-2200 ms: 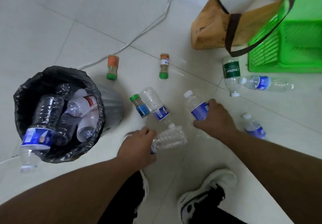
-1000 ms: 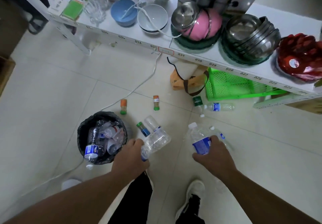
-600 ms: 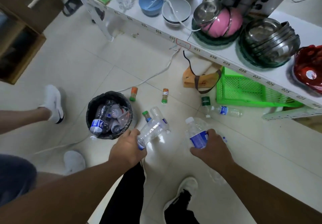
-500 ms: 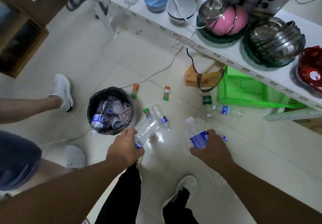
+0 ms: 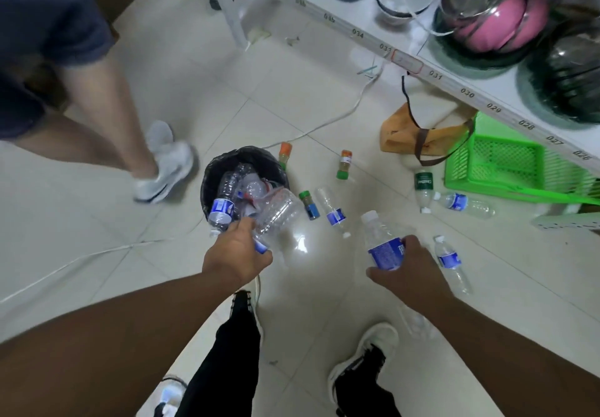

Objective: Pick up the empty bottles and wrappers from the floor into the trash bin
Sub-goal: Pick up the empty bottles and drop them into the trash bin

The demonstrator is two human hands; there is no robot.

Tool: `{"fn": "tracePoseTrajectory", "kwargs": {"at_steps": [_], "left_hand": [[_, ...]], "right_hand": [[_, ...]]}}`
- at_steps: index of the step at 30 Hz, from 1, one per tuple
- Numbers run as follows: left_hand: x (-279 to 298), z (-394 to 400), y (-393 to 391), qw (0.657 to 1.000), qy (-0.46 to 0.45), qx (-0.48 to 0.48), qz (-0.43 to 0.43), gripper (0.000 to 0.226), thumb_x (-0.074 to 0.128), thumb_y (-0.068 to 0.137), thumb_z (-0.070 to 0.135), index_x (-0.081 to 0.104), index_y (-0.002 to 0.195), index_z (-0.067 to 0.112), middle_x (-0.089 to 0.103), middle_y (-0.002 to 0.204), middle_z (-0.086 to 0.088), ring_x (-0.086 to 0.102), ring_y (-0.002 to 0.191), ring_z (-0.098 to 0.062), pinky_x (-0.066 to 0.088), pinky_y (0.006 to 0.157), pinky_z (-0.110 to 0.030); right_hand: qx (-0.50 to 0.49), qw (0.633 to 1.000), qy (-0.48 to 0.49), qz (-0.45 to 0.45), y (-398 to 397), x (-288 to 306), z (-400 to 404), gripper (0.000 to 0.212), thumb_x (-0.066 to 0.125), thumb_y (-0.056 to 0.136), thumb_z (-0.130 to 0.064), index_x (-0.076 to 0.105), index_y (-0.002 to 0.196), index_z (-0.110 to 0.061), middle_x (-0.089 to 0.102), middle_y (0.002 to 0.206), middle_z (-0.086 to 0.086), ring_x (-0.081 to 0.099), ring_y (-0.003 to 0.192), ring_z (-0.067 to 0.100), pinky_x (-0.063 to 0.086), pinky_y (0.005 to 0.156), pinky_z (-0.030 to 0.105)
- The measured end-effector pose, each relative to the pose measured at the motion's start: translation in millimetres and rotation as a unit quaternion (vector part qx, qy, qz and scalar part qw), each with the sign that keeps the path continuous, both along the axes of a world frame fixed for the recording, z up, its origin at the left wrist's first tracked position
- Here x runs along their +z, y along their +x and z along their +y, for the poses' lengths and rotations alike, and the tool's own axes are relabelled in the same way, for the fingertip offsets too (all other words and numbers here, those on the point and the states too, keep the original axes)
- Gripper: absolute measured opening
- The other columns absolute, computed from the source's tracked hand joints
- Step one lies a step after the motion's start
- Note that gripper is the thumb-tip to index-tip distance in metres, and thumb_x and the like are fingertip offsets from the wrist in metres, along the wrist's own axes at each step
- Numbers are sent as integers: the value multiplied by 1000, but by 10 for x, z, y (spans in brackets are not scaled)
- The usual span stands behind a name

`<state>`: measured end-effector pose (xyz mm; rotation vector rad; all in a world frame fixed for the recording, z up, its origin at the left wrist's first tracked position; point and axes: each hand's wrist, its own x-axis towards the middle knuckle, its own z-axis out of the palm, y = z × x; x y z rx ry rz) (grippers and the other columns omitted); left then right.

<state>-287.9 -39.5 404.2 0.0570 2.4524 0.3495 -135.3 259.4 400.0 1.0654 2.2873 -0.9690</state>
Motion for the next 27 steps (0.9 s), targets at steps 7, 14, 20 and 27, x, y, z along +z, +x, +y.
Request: {"fn": "tracePoseTrajectory", "kwargs": {"at_steps": [7, 14, 20, 27], "left_hand": [[-158, -446, -783, 1000, 0, -16, 19, 62, 81, 78, 50, 48, 128, 31, 62, 111, 5, 64, 99, -26, 53, 79, -39], [-577, -658, -1523, 999, 50, 0, -14, 86, 81, 79, 60, 43, 147, 23, 60, 136, -3, 61, 125, -29, 53, 102, -49], [-812, -1025, -1603, 999, 45, 4, -11, 72, 70, 91, 54, 44, 151, 23, 52, 146, -4, 55, 130, -28, 50, 104, -48], [-902, -1442, -1484, 998, 43, 37, -2, 60, 65, 94, 52, 49, 145, 25, 53, 143, -3, 56, 128, -27, 51, 100, -47]], "right_hand": [[-16, 999, -31, -8, -627, -221, -660, 74, 94, 59, -51, 51, 113, -25, 60, 100, 1, 65, 79, 17, 50, 62, 31], [-35, 997, -72, 13, -1421, -595, -1383, 73, 95, 63, -51, 49, 113, -25, 57, 99, -6, 60, 78, 10, 45, 58, 28], [-56, 994, -95, 7, -1849, -826, -1853, 66, 91, 66, -49, 50, 112, -24, 62, 99, -1, 63, 76, 13, 44, 55, 27], [-24, 990, -136, 17, -2135, -970, -2140, 94, 87, 74, -58, 45, 153, -31, 53, 147, 4, 61, 119, 20, 51, 94, 35]]}}
